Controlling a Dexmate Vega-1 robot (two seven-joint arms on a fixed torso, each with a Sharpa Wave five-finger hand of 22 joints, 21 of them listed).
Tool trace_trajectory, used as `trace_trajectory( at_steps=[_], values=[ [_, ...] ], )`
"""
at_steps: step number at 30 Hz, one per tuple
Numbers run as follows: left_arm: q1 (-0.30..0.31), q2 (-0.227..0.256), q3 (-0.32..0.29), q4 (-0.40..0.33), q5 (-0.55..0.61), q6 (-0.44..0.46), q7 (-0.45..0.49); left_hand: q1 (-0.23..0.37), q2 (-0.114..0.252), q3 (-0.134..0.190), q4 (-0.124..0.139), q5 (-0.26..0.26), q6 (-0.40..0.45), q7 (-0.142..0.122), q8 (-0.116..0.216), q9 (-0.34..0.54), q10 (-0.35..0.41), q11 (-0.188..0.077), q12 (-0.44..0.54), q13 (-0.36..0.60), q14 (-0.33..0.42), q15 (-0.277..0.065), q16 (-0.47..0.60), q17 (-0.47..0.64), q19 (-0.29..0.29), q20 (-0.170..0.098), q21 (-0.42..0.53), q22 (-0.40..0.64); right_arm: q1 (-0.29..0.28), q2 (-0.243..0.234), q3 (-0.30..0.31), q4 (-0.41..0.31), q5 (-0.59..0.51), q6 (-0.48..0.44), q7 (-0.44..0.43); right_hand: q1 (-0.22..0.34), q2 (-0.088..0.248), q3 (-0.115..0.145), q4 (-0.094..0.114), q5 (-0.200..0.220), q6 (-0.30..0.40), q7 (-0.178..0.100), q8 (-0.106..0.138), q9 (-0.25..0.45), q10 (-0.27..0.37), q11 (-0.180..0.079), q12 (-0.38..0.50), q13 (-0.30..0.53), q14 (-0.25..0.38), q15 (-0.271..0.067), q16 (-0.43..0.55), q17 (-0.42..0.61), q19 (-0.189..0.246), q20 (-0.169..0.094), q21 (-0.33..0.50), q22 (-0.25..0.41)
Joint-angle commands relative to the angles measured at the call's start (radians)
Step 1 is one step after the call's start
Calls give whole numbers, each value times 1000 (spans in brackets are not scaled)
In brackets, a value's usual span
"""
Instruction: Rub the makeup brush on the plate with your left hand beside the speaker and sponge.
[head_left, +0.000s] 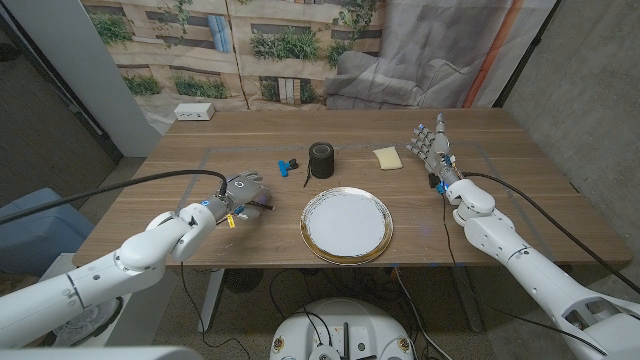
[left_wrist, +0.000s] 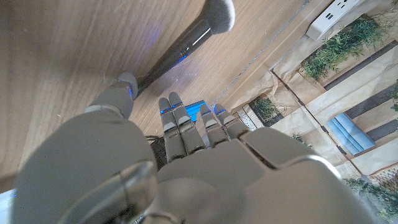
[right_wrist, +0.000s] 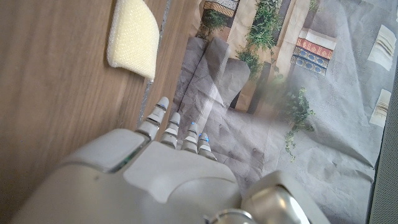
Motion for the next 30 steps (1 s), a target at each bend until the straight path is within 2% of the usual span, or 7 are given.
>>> trace_trajectory(
  at_steps=[1, 17, 22, 27, 30],
  values=[
    [-14, 6, 12, 20, -7, -14, 0, 14, 0, -8, 2, 2, 24, -6, 2, 3, 21, -8, -3, 2, 16, -94, 3, 3, 17, 0, 8, 2, 0, 0, 0, 0, 0, 0, 0, 2, 101, 0, 5, 6, -9, 0, 5, 3, -9, 1, 6, 1, 0, 8, 3, 4, -1, 7, 4, 6],
    [-23, 11, 21, 44, -19, -29, 10, 33, 2, -27, 5, 0, 108, -22, 7, 4, 80, -18, -8, 2, 53, -105, 4, 3, 29, -2, 6, 3, 0, 0, 0, -1, 0, 0, 0, 1, 101, 0, 5, 6, -9, 1, 5, 3, -8, 1, 7, 2, -1, 9, 3, 4, -1, 7, 4, 6],
    [-23, 10, 21, 48, -26, -31, 20, 43, 6, -34, 5, -1, 152, -28, 10, 4, 118, -20, -6, 3, 71, -118, 4, 3, 46, -11, 8, 3, 0, 0, 0, -1, 0, -1, -1, 1, 101, 0, 5, 6, -8, 1, 5, 3, -8, 4, 7, 2, 1, 9, 4, 4, -1, 7, 4, 6],
    [-21, 12, 21, 50, -33, -37, 33, 50, 8, -41, 6, -1, 166, -30, 3, 4, 156, -20, -3, 4, 90, -115, 5, 3, 64, -14, 11, 2, 0, 0, 0, -1, 0, 0, 0, 1, 101, 0, 5, 6, -8, 2, 5, 3, -9, 2, 6, 2, 1, 9, 4, 4, -1, 7, 4, 6],
    [-17, 15, 20, 50, -36, -37, 42, 56, 10, -47, 6, -1, 204, -41, 6, 4, 192, -21, -1, 4, 110, -111, 5, 3, 73, -16, 10, 2, 0, 0, 0, -1, 0, 0, -1, 1, 101, 0, 5, 6, -8, 1, 5, 3, -9, 1, 7, 1, 0, 7, 3, 4, -1, 7, 4, 6]
  ],
)
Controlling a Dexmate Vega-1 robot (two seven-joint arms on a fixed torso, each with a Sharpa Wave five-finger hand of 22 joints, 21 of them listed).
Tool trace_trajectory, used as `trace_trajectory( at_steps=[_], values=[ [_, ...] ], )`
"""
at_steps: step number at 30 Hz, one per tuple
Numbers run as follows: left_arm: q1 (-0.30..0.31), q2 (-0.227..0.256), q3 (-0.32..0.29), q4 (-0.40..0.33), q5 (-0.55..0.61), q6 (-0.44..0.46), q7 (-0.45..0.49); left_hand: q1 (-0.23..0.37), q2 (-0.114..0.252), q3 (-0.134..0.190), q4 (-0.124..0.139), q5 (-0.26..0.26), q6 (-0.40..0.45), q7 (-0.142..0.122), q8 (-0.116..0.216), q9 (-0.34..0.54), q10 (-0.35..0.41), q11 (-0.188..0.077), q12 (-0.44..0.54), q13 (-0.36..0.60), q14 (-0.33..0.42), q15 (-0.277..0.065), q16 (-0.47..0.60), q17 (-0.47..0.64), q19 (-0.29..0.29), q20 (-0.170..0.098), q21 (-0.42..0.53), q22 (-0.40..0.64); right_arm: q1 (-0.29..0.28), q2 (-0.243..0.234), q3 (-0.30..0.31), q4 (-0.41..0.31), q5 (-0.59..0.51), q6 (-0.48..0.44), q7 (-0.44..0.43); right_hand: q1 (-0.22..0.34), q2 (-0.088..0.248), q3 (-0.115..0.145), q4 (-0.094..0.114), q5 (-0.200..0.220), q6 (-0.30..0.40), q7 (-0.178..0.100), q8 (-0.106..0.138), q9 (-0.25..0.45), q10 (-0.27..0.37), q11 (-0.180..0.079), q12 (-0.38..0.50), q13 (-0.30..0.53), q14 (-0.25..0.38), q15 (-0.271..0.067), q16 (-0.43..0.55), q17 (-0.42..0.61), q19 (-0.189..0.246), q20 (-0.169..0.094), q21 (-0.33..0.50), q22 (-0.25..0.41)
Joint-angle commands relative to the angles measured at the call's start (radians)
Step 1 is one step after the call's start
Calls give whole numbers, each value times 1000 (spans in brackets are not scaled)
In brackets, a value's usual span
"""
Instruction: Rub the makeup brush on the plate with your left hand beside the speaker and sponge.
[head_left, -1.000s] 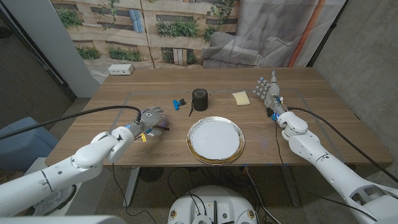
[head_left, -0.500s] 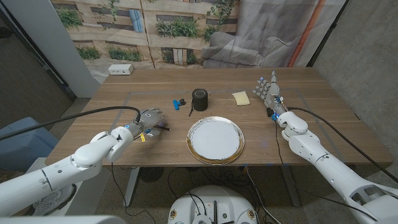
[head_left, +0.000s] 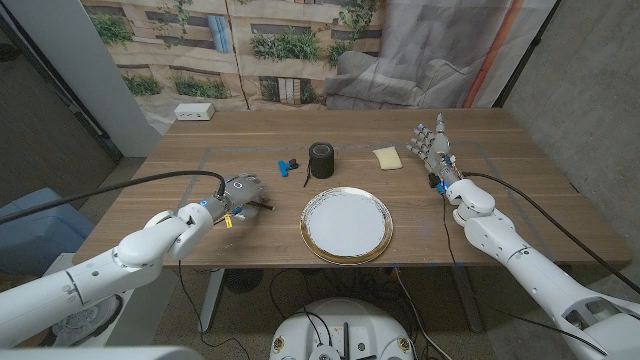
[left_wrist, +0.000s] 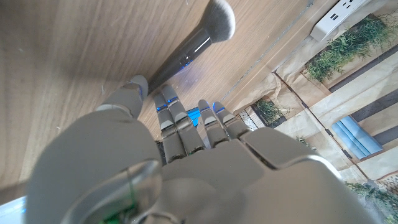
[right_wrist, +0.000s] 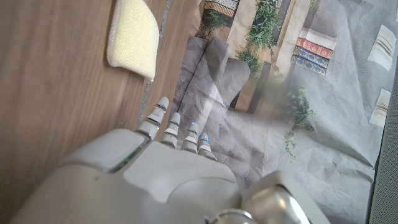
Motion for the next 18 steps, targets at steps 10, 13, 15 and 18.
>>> trace_trajectory(
  at_steps=[10, 13, 15, 18],
  values=[
    [6, 7, 2, 17, -15, -12, 45, 47, -5, -30, -4, -1, 200, -30, 14, 6, 126, -4, 0, 3, 85, -116, 3, 3, 57, -14, 3, 3, 0, 0, 0, -1, 0, 0, 0, 2, 101, 0, 5, 6, -9, 2, 5, 3, -9, 0, 6, 1, 0, 8, 3, 4, -1, 8, 4, 6],
    [9, 6, 1, 21, -17, -15, 62, 58, -4, -34, -3, -1, 237, -34, 17, 6, 150, -5, 1, 5, 98, -122, 2, 3, 69, -15, 3, 3, 0, 0, 0, 0, 0, 0, 0, 2, 101, 0, 5, 6, -9, 2, 5, 3, -8, 2, 6, 1, 0, 8, 3, 4, -2, 7, 4, 6],
    [11, 7, 1, 25, -17, -19, 78, 65, -2, -34, -3, -1, 254, -36, 18, 7, 168, -6, 3, 6, 105, -125, 2, 3, 80, -18, 6, 3, 0, 0, 0, -1, 0, 0, 0, 2, 101, 0, 5, 6, -9, 2, 5, 3, -9, 2, 6, 1, 0, 9, 3, 4, -1, 7, 4, 6],
    [12, 6, 3, 29, -15, -19, 86, 74, 2, -35, -3, 0, 269, -37, 17, 8, 190, -7, 6, 7, 113, -132, 2, 3, 92, -23, 7, 3, 0, 0, 0, 0, 0, 0, 0, 2, 101, 0, 5, 6, -9, 1, 5, 3, -8, 2, 7, 1, 0, 9, 3, 4, -1, 7, 4, 6]
  ],
)
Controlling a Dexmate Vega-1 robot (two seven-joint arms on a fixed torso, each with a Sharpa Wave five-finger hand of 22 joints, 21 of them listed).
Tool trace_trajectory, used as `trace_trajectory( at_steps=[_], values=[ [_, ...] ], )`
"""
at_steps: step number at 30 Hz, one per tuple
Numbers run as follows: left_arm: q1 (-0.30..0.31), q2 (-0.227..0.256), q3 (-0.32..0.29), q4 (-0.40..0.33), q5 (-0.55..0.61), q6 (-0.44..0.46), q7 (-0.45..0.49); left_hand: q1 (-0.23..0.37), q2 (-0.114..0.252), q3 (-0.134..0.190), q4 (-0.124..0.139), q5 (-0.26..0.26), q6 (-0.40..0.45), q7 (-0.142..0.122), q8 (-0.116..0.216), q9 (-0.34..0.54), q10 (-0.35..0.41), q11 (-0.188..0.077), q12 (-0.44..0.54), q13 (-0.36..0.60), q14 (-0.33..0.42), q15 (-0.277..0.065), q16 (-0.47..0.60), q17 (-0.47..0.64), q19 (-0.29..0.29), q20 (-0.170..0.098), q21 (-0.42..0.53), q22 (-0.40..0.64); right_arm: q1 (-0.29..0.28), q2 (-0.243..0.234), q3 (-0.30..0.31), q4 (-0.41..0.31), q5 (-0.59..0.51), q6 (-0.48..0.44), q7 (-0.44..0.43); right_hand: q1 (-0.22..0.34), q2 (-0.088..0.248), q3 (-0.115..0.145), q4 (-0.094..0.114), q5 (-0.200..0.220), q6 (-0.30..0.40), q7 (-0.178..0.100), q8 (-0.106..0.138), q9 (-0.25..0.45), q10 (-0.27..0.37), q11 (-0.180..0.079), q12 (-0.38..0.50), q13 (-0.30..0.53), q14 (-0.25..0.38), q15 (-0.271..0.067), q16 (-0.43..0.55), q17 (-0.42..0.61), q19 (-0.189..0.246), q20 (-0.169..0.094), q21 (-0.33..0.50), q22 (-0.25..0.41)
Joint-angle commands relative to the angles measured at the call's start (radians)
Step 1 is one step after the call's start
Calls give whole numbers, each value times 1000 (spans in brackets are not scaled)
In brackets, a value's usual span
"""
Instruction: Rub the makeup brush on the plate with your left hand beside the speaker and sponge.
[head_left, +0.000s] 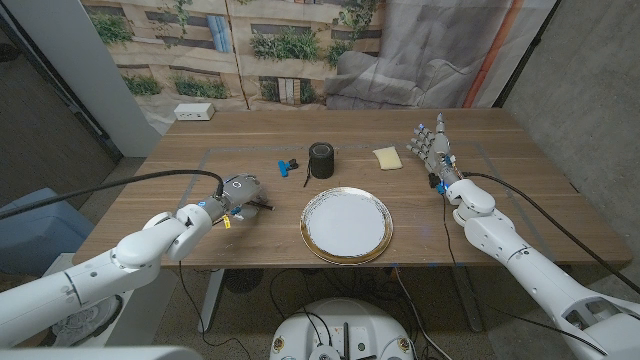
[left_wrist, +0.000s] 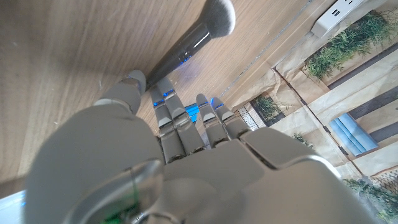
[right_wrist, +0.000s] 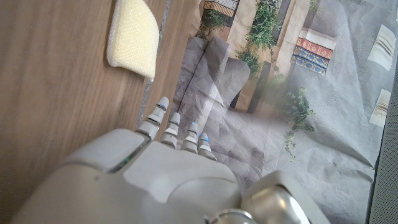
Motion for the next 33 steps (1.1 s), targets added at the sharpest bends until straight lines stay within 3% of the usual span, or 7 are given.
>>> trace_trajectory(
  at_steps=[1, 7, 16, 26, 33],
  values=[
    [4, 0, 4, 16, -1, -12, 45, 18, 3, -5, -2, 0, 162, -50, 17, 8, 32, -1, 6, 6, 19, -130, 2, 3, 21, -20, 7, 3, 0, 0, 0, 0, 0, 0, 0, 2, 101, 0, 5, 6, -8, 1, 5, 3, -9, 0, 6, 4, 0, 9, 3, 4, -2, 7, 4, 6],
    [7, -1, 7, 29, -2, -20, 73, 40, -2, -11, -4, -1, 189, -57, 16, 11, 81, -2, 13, 9, 39, -134, 2, 4, 40, -24, 7, 3, 0, 0, 0, 0, 0, 0, 0, 1, 101, 0, 5, 6, -9, 1, 5, 3, -8, 1, 7, 4, 0, 9, 3, 4, -1, 7, 4, 6],
    [11, 6, 8, 49, -8, -40, 116, 67, -2, -23, -3, 0, 244, -39, 22, 12, 136, -4, 18, 12, 73, -142, 5, 6, 54, -34, 4, 3, 0, 0, 0, 0, 0, 0, 0, 2, 101, 0, 5, 6, -8, 2, 5, 3, -7, 2, 7, 4, 0, 9, 3, 4, -1, 7, 4, 6],
    [10, 6, 15, 65, -2, -56, 146, 85, -4, -33, -3, 0, 268, -42, 22, 12, 172, -5, 22, 15, 100, -146, 9, 8, 60, -38, 2, 2, 0, 0, 0, 0, 0, 0, 0, 2, 101, 0, 5, 6, -8, 0, 5, 3, -8, 1, 7, 4, 0, 9, 3, 4, -1, 7, 4, 6],
    [4, 0, 21, 72, 6, -62, 161, 104, -4, -54, 1, 1, 286, -34, 20, 17, 219, -5, 28, 21, 174, -150, 26, 13, 60, -36, -2, 2, 0, 0, 0, 0, 0, 0, 0, 2, 101, 0, 5, 6, -8, 2, 5, 3, -8, 0, 7, 4, 0, 9, 3, 4, -1, 7, 4, 6]
  ],
)
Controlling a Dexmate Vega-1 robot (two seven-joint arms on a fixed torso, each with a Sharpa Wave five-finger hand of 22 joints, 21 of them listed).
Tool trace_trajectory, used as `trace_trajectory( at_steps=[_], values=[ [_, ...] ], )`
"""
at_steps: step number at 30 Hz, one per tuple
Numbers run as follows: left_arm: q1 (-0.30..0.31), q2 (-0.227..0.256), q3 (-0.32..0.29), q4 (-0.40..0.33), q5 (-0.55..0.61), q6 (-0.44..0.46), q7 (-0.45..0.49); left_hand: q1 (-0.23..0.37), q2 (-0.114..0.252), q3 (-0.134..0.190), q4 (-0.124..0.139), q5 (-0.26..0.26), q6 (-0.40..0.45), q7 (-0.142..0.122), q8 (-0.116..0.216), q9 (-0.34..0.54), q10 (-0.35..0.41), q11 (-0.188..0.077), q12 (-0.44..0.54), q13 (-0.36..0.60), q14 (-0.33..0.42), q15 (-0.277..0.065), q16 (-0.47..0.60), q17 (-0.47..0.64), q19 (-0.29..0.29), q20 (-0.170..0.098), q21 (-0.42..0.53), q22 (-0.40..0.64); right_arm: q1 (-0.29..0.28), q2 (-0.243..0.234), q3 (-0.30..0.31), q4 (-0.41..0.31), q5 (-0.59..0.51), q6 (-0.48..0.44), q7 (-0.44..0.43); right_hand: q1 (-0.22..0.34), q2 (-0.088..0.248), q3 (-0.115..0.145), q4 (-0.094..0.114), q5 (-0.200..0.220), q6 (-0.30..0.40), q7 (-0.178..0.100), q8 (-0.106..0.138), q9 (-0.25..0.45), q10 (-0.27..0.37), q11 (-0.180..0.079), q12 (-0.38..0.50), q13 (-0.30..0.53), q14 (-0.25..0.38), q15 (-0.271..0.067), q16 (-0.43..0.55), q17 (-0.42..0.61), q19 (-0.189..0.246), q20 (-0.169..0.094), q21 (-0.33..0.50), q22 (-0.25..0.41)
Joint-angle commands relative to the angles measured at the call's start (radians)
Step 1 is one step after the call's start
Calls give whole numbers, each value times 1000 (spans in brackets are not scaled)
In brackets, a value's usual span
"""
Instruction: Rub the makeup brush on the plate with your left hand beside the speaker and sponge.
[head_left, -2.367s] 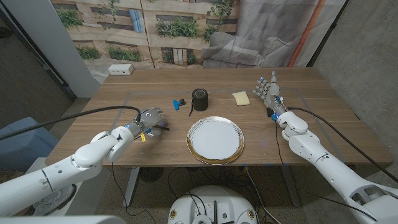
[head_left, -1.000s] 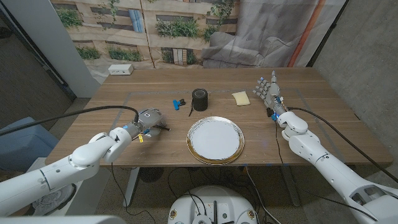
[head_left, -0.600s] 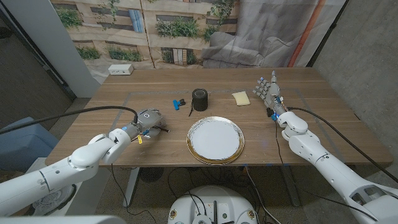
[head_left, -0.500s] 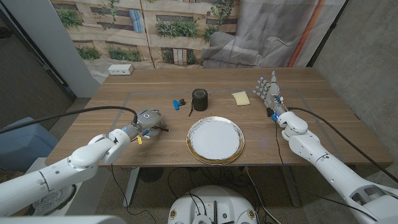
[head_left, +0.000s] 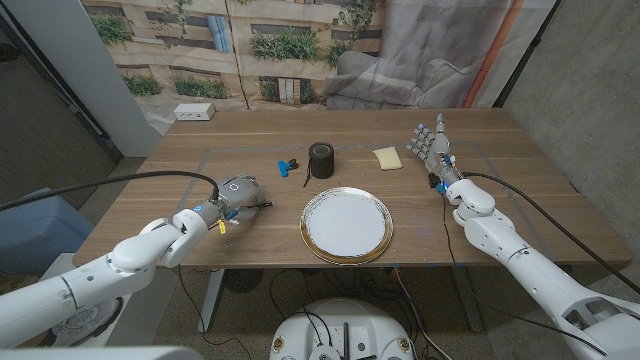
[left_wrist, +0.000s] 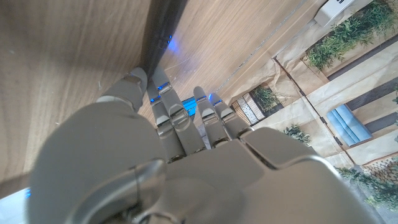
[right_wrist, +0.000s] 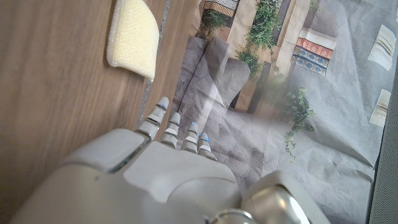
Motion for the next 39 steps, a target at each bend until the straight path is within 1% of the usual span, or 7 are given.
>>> trace_trajectory(
  at_steps=[1, 8, 18, 21, 29, 36, 39],
  values=[
    [-6, -5, 10, 15, 13, -14, 28, 18, -1, -13, -1, 1, 192, -36, 1, 19, 25, -3, 8, 8, 39, -145, 13, 3, 7, -34, -3, 2, 0, 0, 0, 0, 0, 0, 0, 2, 101, 0, 5, 6, -8, 1, 5, 3, -8, 0, 7, 1, 0, 9, 3, 3, -1, 7, 4, 6],
    [-6, -8, 11, 14, 12, -13, 32, 24, -15, -27, -2, 1, 202, -44, 11, 32, 19, -2, -1, 9, 57, -137, 10, 1, 2, -21, -5, 3, 0, 0, 0, 1, 0, 0, 0, 2, 101, 0, 5, 6, -9, 2, 5, 3, -8, 0, 7, 1, 0, 9, 3, 3, -1, 7, 4, 6],
    [-1, -9, 10, 6, 9, -1, 24, 34, -22, -36, -1, 2, 200, -54, 18, 43, 3, -2, -11, 11, 67, -130, 4, -1, -6, 0, -7, 3, 0, 0, 0, 0, 0, 0, 0, 2, 101, 0, 5, 6, -8, 1, 5, 3, -8, 0, 7, 1, -1, 8, 3, 3, -1, 7, 4, 6],
    [0, -12, 10, 9, 8, 1, 30, 40, -18, -36, 0, 3, 203, -56, 21, 46, 15, -1, -7, 13, 72, -131, 5, -1, -5, 0, -6, 3, 0, 0, 0, 0, 0, 0, 0, 2, 101, 0, 5, 6, -9, 1, 5, 3, -9, 1, 6, 1, -1, 9, 3, 3, -1, 7, 4, 6],
    [-1, -12, 11, 14, 5, -7, 40, 65, -8, -38, -1, 4, 212, -41, 24, 43, 54, -3, 2, 15, 85, -153, 2, 0, 4, -9, -3, 3, 0, 0, 0, 1, 0, 1, 0, 1, 101, 0, 5, 6, -9, 1, 5, 3, -7, 0, 7, 1, 0, 10, 3, 3, -1, 7, 4, 6],
    [2, 0, 6, 16, -5, -24, 59, 78, -1, -42, 0, 3, 228, -42, 24, 36, 80, -4, 8, 15, 95, -163, 2, 2, 12, -18, -1, 3, 0, 0, 0, 1, 0, 1, 0, 2, 101, 0, 5, 6, -9, 0, 5, 3, -9, 0, 6, 1, 0, 9, 3, 3, -1, 7, 4, 6],
    [4, 8, 2, 22, -7, -42, 87, 83, 2, -44, 0, 3, 232, -44, 23, 34, 89, -4, 9, 15, 101, -167, 4, 3, 15, -21, -1, 3, 0, 0, 0, 1, 0, 1, 0, 1, 101, 0, 5, 6, -9, 1, 5, 3, -9, 0, 6, 1, -1, 9, 3, 3, -1, 7, 4, 6]
  ],
)
